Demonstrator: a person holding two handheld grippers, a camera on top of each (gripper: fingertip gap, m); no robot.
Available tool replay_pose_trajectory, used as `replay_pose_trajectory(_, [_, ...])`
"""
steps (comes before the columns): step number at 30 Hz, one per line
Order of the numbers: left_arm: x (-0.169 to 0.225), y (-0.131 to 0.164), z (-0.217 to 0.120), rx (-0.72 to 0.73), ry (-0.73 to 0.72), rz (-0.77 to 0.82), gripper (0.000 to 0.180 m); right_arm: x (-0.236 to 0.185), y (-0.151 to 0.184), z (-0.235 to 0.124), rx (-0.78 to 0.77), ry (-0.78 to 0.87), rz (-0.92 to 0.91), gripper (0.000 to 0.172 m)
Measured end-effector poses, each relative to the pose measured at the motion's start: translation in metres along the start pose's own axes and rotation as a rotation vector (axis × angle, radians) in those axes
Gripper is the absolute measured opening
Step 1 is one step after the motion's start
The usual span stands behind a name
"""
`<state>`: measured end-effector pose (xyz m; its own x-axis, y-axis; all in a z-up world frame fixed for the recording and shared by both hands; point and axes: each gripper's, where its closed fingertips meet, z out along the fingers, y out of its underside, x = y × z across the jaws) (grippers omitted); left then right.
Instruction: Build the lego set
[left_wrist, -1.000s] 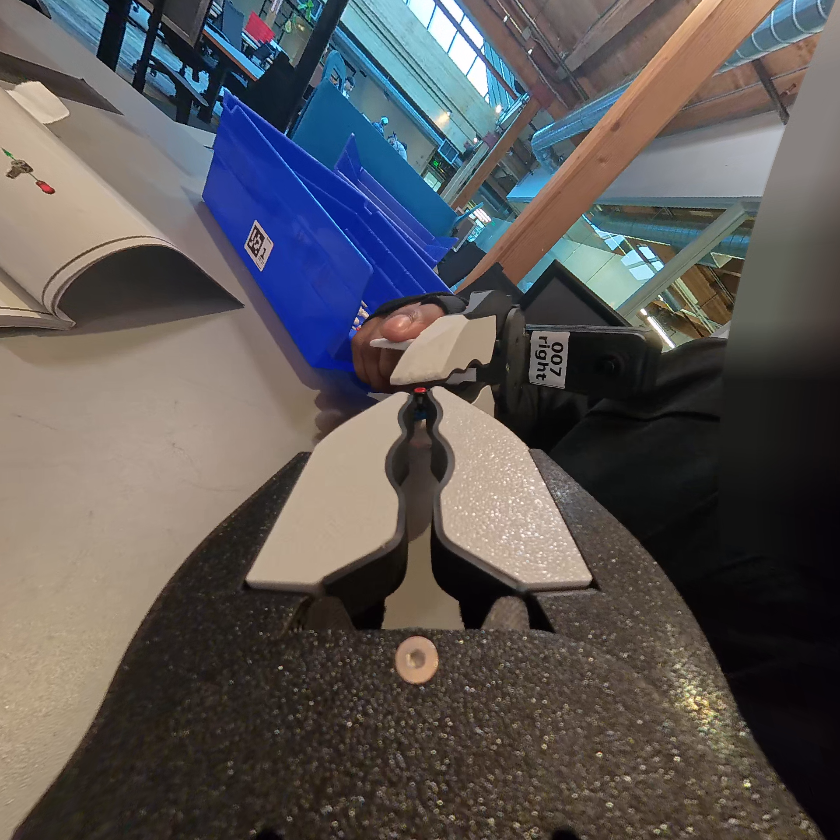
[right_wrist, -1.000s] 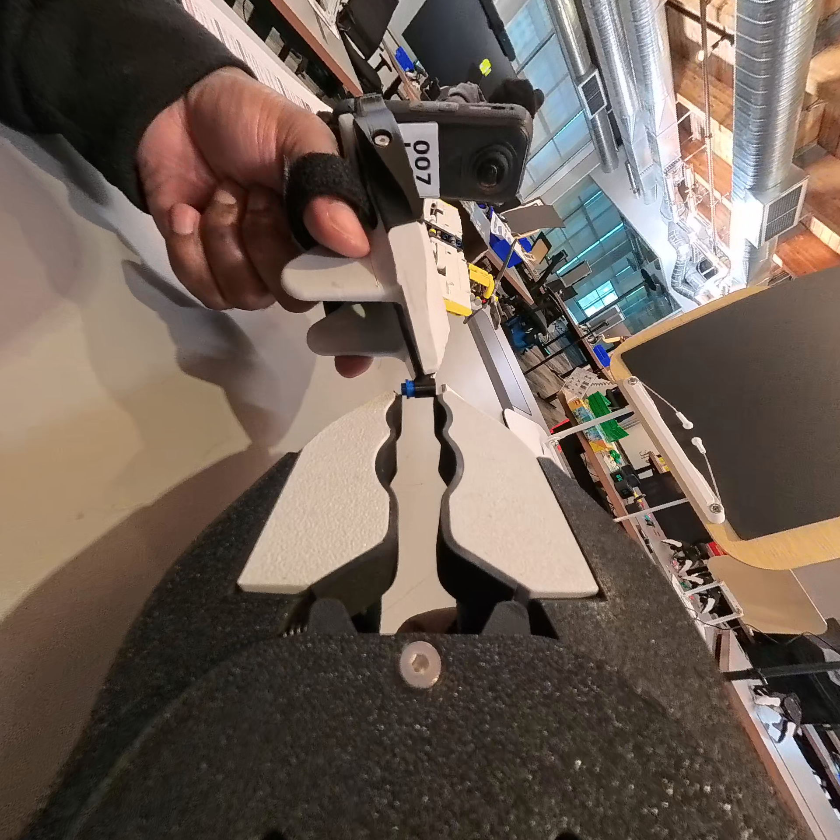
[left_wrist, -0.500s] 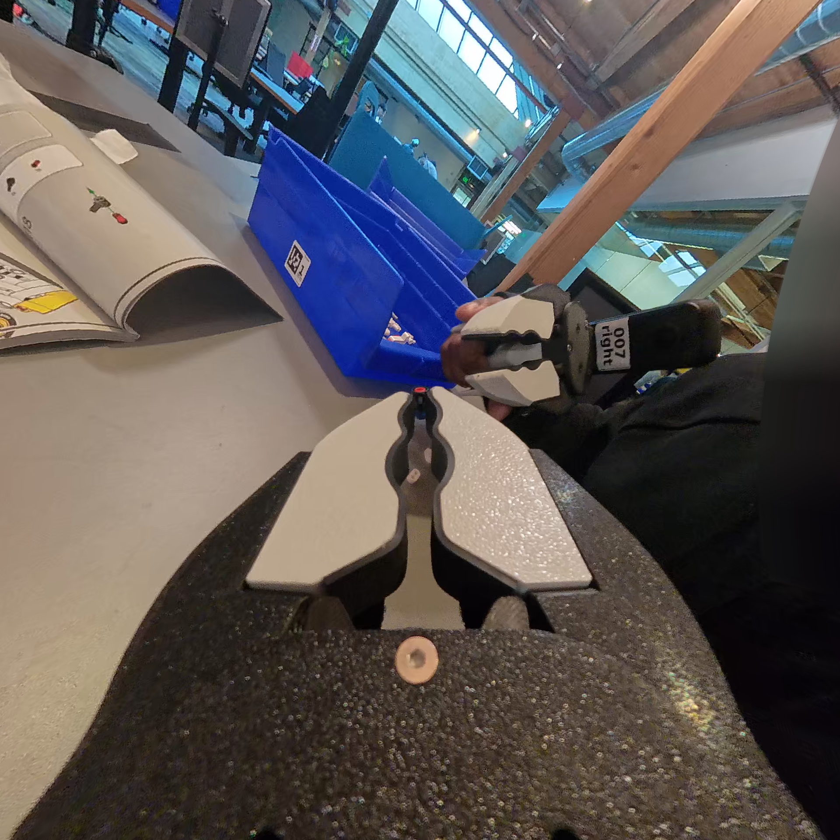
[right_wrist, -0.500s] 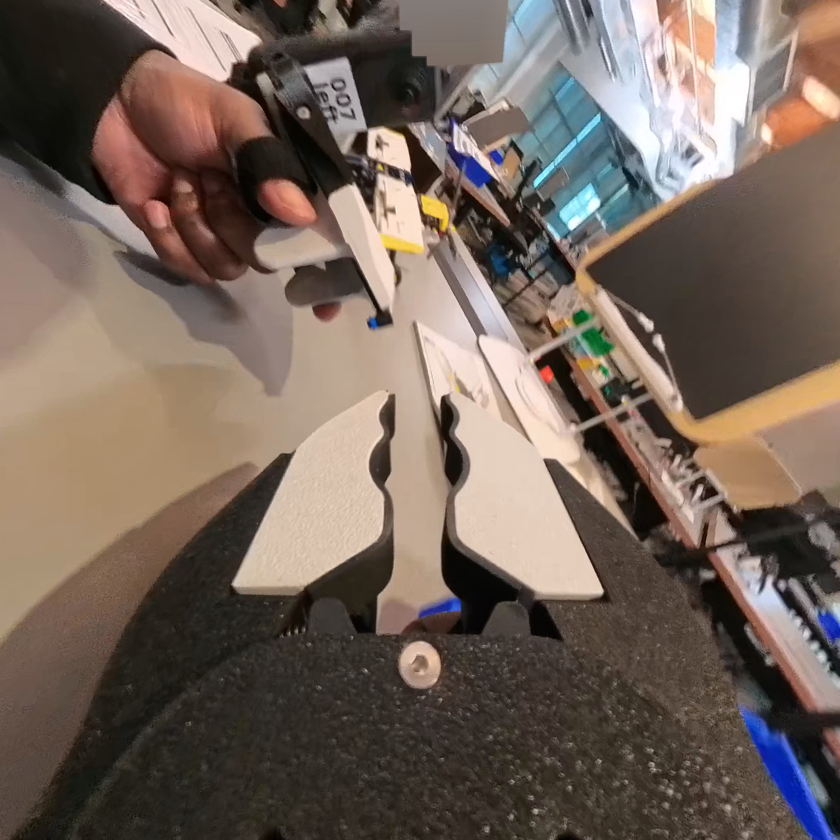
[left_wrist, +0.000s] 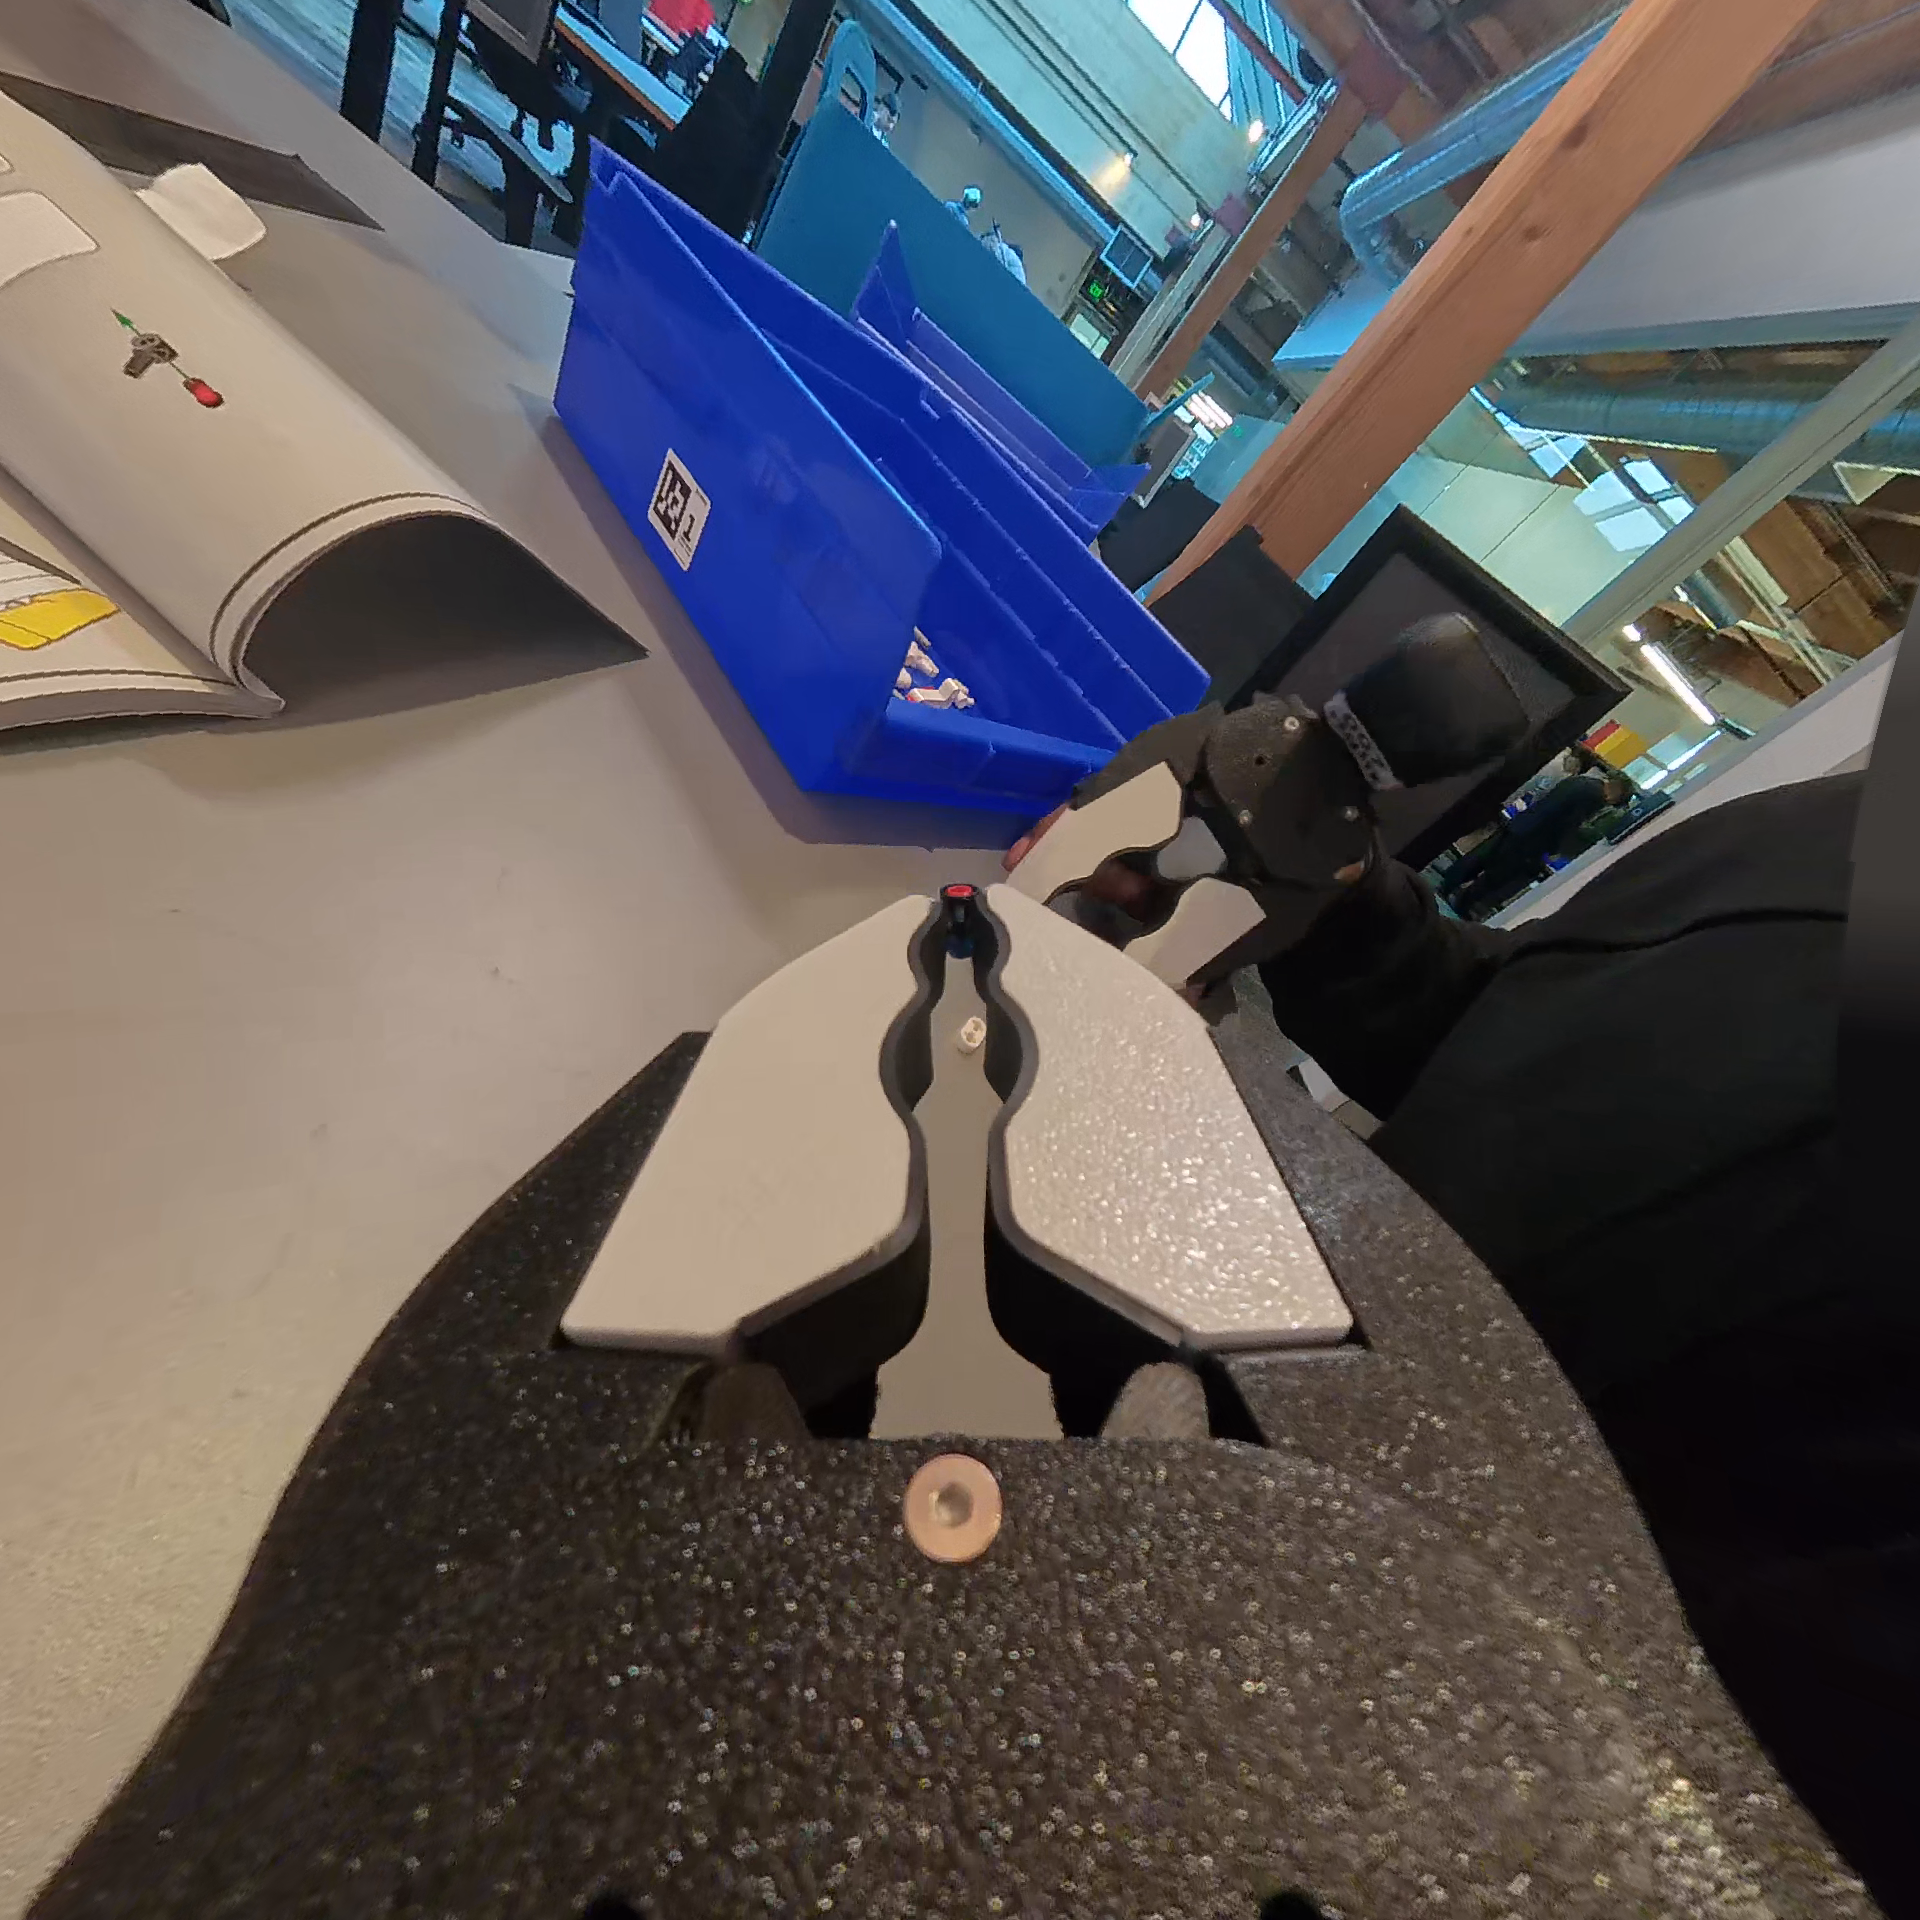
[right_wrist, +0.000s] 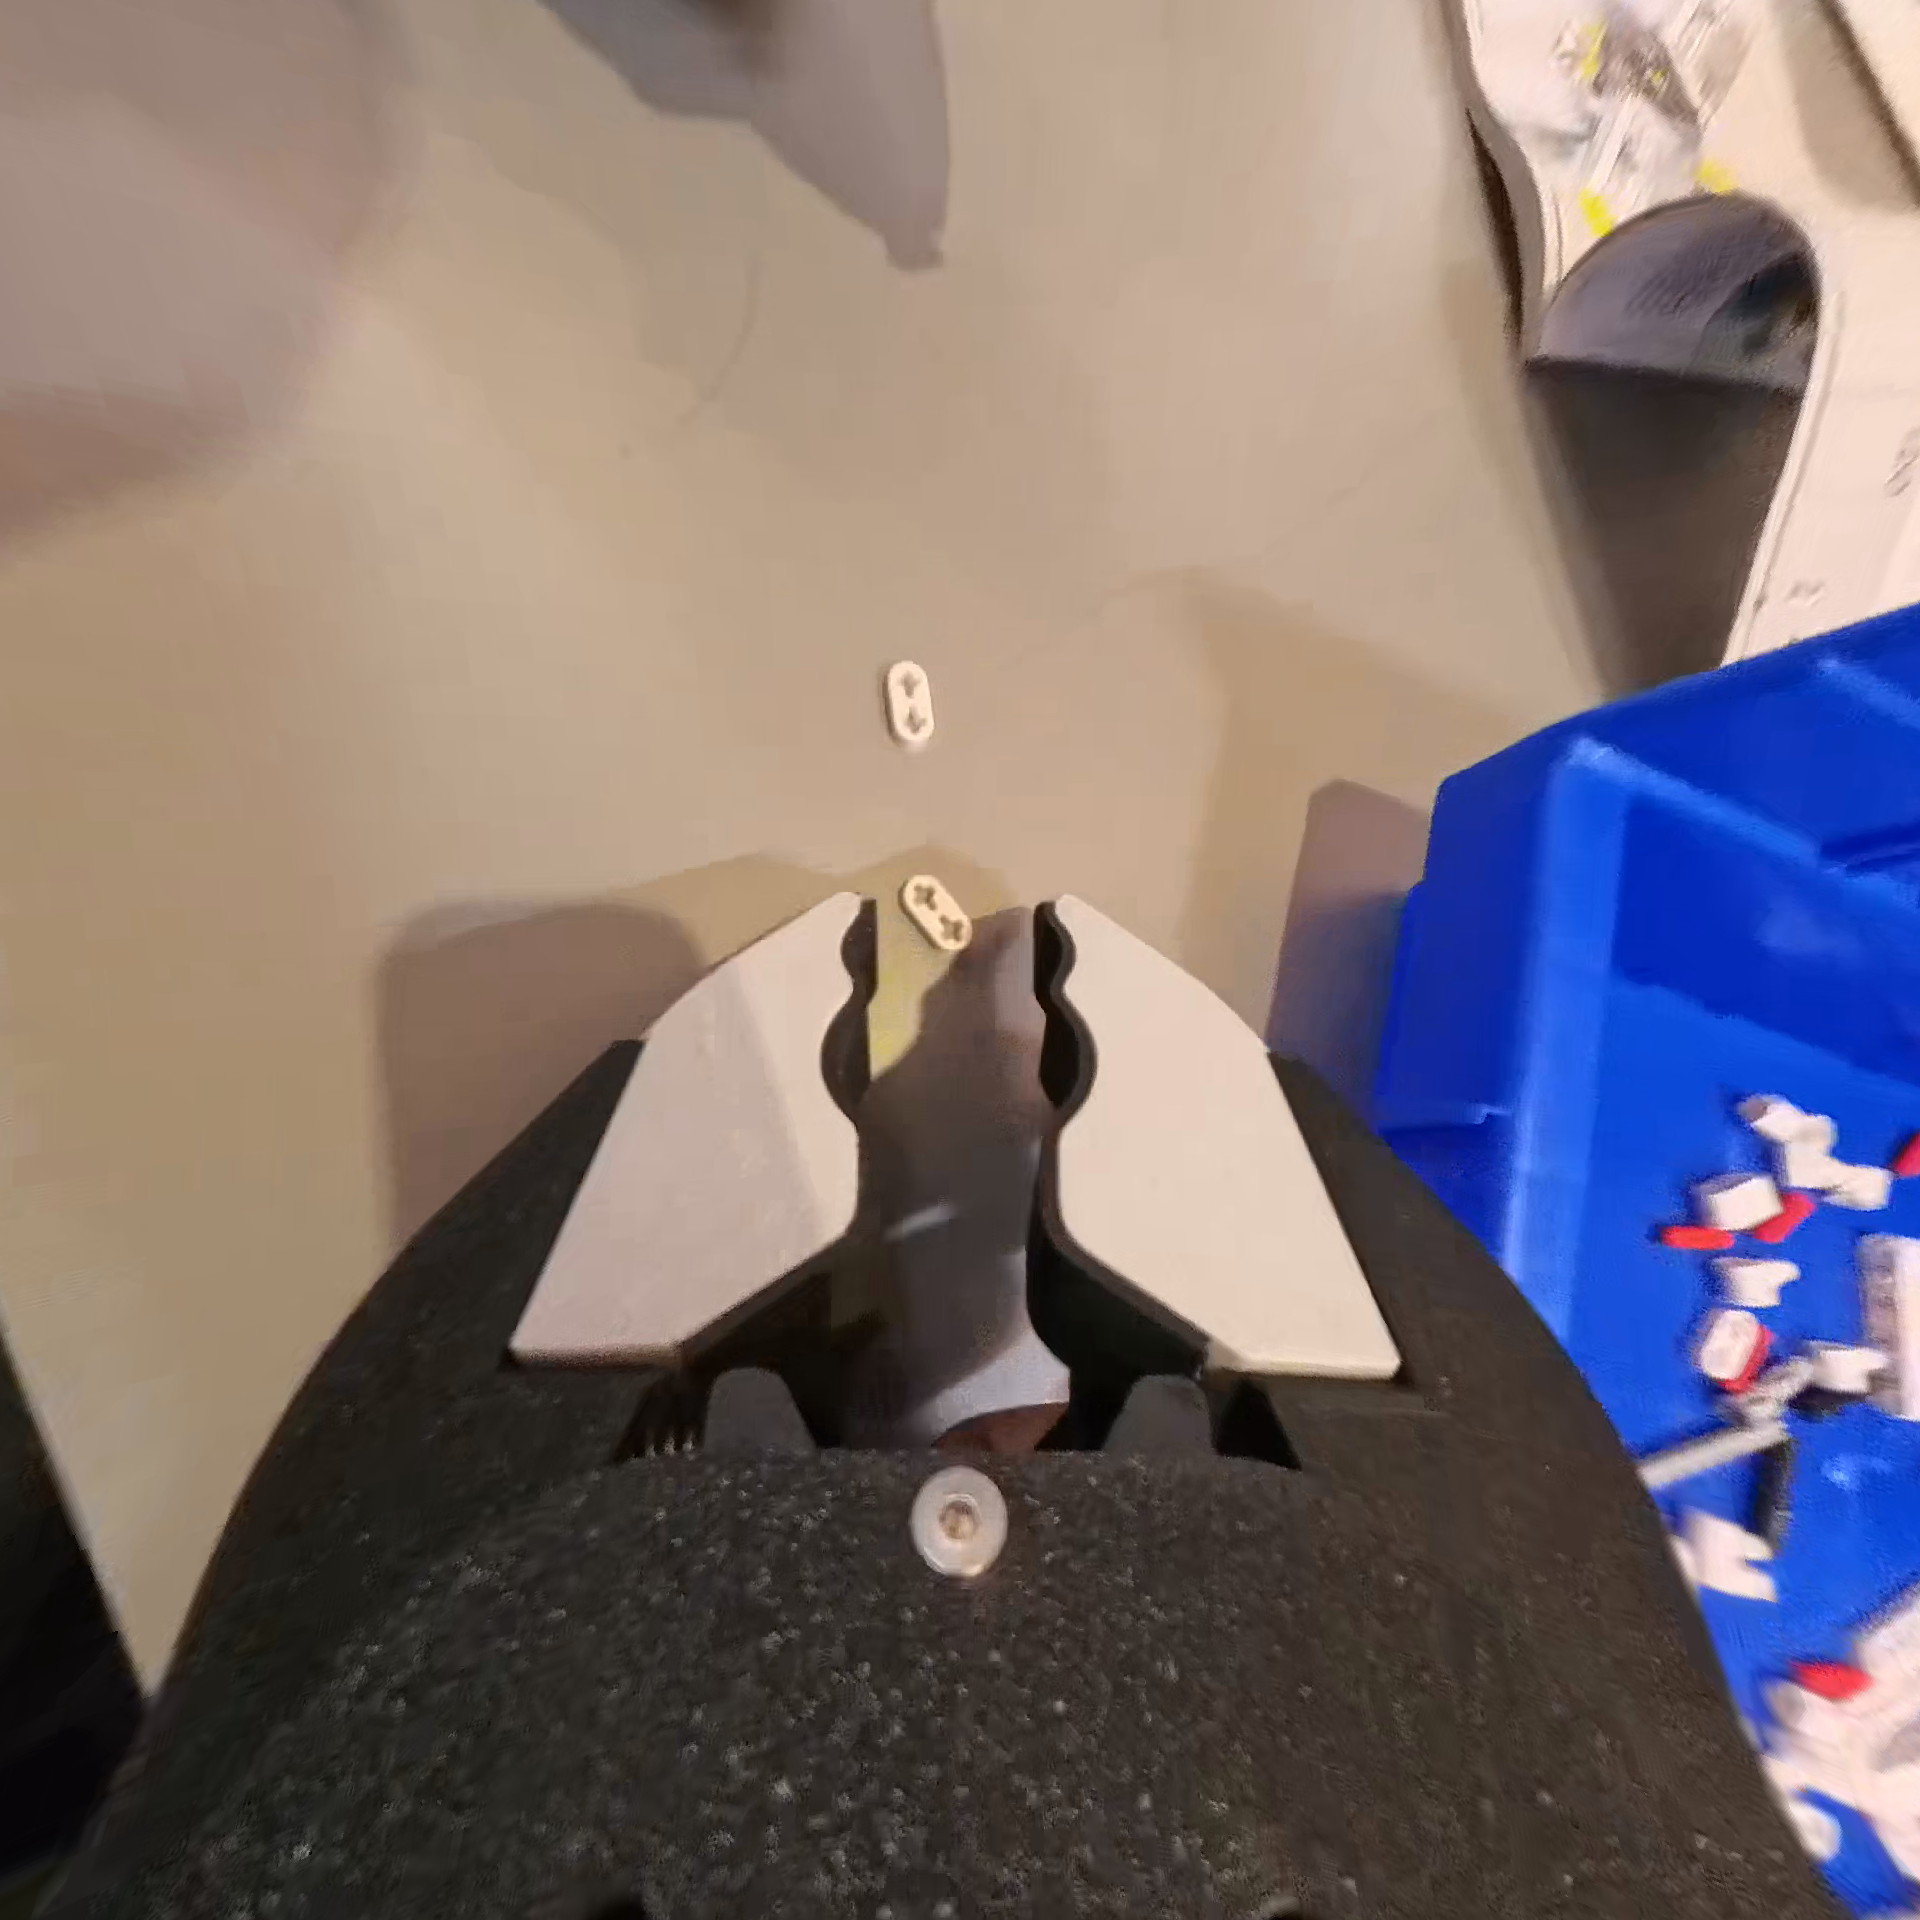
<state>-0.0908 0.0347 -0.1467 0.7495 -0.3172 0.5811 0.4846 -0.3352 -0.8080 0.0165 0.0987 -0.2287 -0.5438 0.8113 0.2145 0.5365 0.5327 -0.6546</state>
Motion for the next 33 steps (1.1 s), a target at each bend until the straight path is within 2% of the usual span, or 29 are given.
replay_pose_trajectory(3, [0.0, 0.0, 0.0, -0.003, 0.001, -0.001, 0.004, -0.002, 0.002, 0.001, 0.003, -0.062, 0.106, 0.029])
replay_pose_trajectory(9, [0.001, 0.002, 0.0, -0.013, 0.007, -0.008, 0.004, -0.005, -0.003, 0.007, 0.005, -0.088, 0.143, 0.008])
replay_pose_trajectory(14, [0.003, 0.005, -0.001, -0.034, 0.011, -0.009, 0.004, 0.004, -0.017, 0.014, -0.029, -0.053, 0.052, 0.008])
replay_pose_trajectory(18, [0.0, 0.013, -0.003, -0.091, -0.02, 0.008, 0.004, 0.013, -0.056, 0.016, 0.013, -0.074, -0.05, 0.007])
replay_pose_trajectory(24, [-0.012, 0.019, -0.01, -0.162, -0.129, 0.087, 0.004, -0.007, -0.103, 0.063, 0.024, -0.239, -0.197, 0.007])
replay_pose_trajectory(30, [-0.018, 0.012, -0.019, -0.134, -0.154, 0.085, 0.004, -0.02, -0.105, 0.09, 0.003, -0.316, -0.207, 0.008])
replay_pose_trajectory(33, [-0.019, 0.012, -0.019, -0.125, -0.154, 0.077, 0.004, -0.017, -0.103, 0.09, 0.034, -0.305, -0.164, 0.02])
